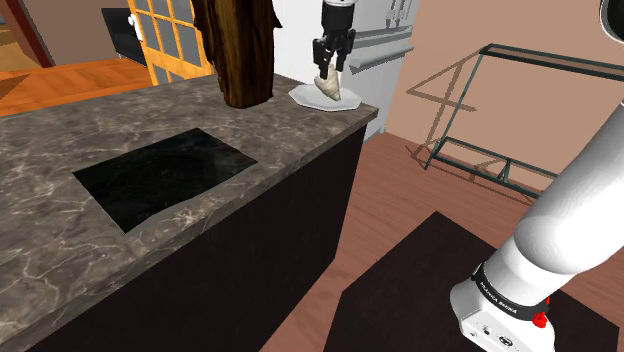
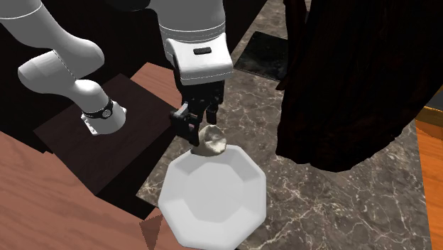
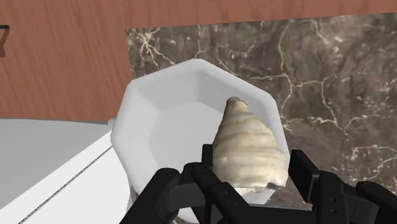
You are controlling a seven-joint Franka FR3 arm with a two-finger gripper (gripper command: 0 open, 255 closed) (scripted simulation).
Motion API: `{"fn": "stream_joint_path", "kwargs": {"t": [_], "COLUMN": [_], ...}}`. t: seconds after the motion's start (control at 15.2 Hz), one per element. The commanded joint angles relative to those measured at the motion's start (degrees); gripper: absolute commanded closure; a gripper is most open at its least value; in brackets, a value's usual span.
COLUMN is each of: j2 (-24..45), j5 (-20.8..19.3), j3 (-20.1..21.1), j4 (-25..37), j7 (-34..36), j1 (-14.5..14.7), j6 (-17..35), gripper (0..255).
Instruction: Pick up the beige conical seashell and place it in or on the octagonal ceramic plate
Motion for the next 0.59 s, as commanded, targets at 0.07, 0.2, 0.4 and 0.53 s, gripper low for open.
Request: {"fn": "stream_joint_path", "kwargs": {"t": [0.07, 0.2, 0.4, 0.53], "j2": [3.7, 6.4, 7.1, 6.9], "j5": [-0.7, -1.1, -1.2, -1.2], "j3": [-1.4, -2.2, -2.5, -2.6], "j4": [5.0, 8.5, 7.8, 6.0], "j7": [-3.0, -5.0, -5.5, -5.3], "j1": [-1.4, -2.3, -2.7, -2.8], "j6": [-0.9, -1.5, -0.1, 1.5], "gripper": [255, 255, 255, 255]}}
